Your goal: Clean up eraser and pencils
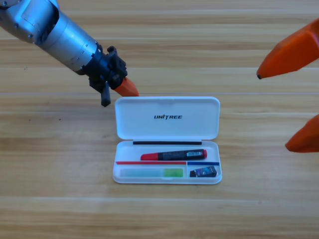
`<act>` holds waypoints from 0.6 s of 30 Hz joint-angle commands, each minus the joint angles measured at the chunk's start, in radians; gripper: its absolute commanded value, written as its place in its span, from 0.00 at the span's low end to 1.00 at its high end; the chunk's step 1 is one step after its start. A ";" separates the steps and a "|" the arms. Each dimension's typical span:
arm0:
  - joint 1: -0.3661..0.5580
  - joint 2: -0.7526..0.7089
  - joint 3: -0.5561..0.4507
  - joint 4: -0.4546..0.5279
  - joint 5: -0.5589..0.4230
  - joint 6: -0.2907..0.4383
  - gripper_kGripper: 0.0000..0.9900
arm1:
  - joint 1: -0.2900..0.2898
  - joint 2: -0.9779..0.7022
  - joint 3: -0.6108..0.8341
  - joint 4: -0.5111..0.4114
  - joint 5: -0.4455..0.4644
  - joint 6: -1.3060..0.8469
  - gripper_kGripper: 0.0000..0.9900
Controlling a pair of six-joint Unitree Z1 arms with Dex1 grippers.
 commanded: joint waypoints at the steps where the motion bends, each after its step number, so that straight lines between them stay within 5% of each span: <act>1: -0.019 0.049 0.028 -0.009 -0.006 -0.008 0.00 | 0.015 0.030 0.038 -0.019 0.028 0.007 0.93; 18: -0.036 0.005 0.051 0.015 -0.010 -0.014 0.00 | 0.016 0.030 0.042 -0.019 0.035 0.007 0.93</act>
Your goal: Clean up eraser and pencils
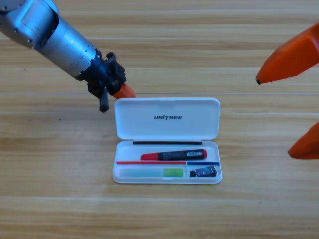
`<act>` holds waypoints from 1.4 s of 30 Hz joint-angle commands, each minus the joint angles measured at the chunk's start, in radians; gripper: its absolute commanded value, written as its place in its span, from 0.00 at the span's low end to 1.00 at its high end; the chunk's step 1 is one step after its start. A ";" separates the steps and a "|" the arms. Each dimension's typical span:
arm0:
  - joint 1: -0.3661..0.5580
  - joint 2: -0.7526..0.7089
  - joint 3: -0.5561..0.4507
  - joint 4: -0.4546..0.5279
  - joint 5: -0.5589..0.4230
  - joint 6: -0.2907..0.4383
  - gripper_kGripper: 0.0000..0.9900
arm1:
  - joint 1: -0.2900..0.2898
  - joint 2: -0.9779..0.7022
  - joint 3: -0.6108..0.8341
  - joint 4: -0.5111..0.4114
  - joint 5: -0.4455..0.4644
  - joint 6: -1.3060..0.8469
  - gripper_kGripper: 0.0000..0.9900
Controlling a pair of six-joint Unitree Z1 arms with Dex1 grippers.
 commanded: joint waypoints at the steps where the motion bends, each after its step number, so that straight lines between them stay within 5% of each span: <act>1: -0.035 0.002 0.025 0.018 -0.010 -0.014 0.00 | 0.016 0.030 0.036 -0.019 0.007 0.005 0.93; 42: -0.168 -0.081 0.088 0.069 -0.001 -0.074 0.00 | 0.033 0.029 0.036 -0.019 0.010 0.007 0.93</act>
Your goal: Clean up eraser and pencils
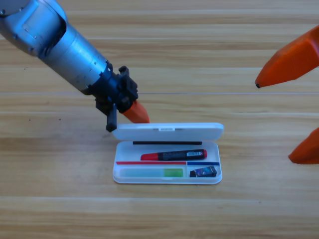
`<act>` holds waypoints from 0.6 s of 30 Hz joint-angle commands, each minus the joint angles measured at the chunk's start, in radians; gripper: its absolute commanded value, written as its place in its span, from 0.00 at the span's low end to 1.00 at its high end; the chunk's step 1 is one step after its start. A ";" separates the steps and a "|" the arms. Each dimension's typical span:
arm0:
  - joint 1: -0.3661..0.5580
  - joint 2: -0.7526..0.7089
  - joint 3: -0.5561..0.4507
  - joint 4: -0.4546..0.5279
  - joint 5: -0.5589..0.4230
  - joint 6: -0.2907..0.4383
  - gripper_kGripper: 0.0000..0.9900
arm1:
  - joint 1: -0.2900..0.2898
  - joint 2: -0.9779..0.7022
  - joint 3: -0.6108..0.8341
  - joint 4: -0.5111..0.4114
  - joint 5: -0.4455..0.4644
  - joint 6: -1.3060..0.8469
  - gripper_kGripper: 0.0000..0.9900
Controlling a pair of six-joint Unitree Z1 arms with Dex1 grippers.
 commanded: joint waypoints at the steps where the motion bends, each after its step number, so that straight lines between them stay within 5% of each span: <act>1: -0.050 0.001 0.034 0.014 -0.001 -0.015 0.00 | 0.026 0.029 0.032 -0.019 0.008 0.007 0.93; 18: -0.097 0.022 0.068 -0.007 0.022 -0.037 0.00 | 0.035 0.030 0.031 -0.019 0.008 0.008 0.93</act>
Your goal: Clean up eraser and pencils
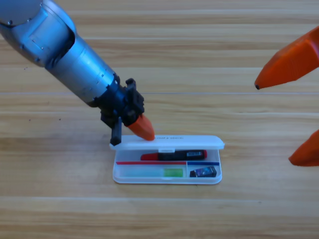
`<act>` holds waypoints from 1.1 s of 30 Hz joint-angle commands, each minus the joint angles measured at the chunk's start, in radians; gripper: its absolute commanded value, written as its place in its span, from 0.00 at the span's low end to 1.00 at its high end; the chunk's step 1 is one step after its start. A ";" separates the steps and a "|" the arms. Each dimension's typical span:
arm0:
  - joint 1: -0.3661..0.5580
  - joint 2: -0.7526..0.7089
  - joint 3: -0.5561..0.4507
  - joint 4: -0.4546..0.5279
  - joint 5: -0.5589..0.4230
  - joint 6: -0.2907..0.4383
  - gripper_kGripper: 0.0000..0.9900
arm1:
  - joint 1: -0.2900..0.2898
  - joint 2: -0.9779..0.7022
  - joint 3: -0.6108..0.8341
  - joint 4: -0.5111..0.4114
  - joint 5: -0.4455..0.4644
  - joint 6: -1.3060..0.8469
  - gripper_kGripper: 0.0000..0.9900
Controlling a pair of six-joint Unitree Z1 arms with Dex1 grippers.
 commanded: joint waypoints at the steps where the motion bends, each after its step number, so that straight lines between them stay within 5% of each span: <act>1: -0.040 0.025 0.041 -0.008 0.015 -0.015 0.00 | 0.030 0.030 0.031 -0.019 0.008 0.007 0.93; 33: -0.067 0.070 0.091 -0.060 0.043 -0.015 0.00 | 0.038 0.035 0.029 -0.019 0.008 0.008 0.93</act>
